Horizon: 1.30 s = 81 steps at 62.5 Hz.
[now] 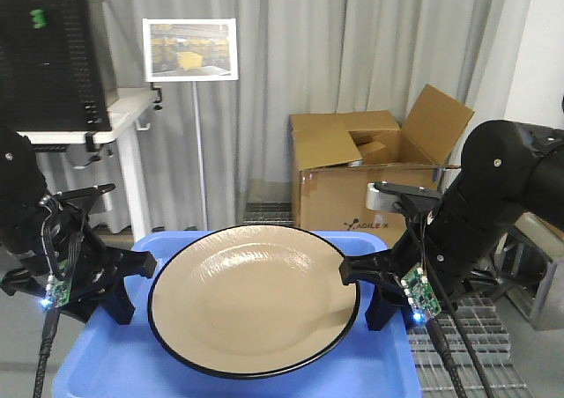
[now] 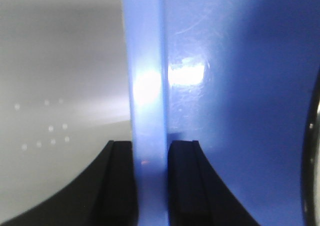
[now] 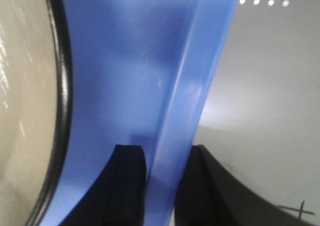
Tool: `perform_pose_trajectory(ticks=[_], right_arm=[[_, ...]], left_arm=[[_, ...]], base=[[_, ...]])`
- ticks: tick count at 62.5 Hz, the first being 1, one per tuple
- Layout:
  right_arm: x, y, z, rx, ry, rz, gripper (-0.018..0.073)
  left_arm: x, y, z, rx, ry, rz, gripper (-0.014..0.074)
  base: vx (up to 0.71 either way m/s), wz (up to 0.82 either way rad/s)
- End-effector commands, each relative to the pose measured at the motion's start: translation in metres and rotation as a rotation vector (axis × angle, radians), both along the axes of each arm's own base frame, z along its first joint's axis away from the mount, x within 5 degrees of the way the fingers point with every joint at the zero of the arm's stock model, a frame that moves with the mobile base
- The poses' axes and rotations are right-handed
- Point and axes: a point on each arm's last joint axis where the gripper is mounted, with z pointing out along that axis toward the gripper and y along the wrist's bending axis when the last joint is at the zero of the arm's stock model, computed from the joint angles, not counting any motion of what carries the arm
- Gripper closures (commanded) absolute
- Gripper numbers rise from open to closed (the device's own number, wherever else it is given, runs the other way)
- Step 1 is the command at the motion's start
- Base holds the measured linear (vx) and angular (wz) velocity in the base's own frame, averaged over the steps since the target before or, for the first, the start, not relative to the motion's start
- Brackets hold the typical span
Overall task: Place disk in tray to left cabinet
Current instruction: 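Hold the tray while the base drives to the open white cabinet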
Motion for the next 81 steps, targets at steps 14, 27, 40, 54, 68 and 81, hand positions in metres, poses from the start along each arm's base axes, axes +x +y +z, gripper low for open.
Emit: perform_pose_trajectory(ticks=[14,27,40,54,68,81], right_arm=[[-0.0113,0.0009,0.0319,0.067,-0.083,0.018,0.0563],[-0.0114,0.0010,0.0319,0.067,-0.082,0.019,0.0563],[-0.0104,0.0012,0.0309,0.066,-0.082,0.018,0.0563],[-0.0104,0.0012,0.0309,0.066,-0.082,0.018,0.0563],[-0.0104,0.0012,0.0309,0.066,-0.082,0.018,0.0563],[-0.0104,0.0012,0.0309,0.066,-0.082,0.018,0.0563]], left_arm=[[-0.0091,-0.0055,0.0311,-0.076,-0.094,0.005,0.0596],[-0.0091,-0.0055,0.0311,-0.076,-0.094,0.005,0.0596],[-0.0089,-0.0056,0.0312,-0.077,-0.096,0.005,0.0596],[-0.0089,-0.0056,0.0312,-0.077,-0.096,0.005,0.0596],[-0.0089,-0.0056,0.0312,-0.077,-0.096,0.005,0.0596],[-0.0089,-0.0056,0.0312,-0.077,-0.096,0.005,0.0596]], base=[[0.57,-0.34],[0.52,-0.56],[0.44,-0.69],[0.35,-0.72],[0.27,-0.72],[0.21,-0.70]])
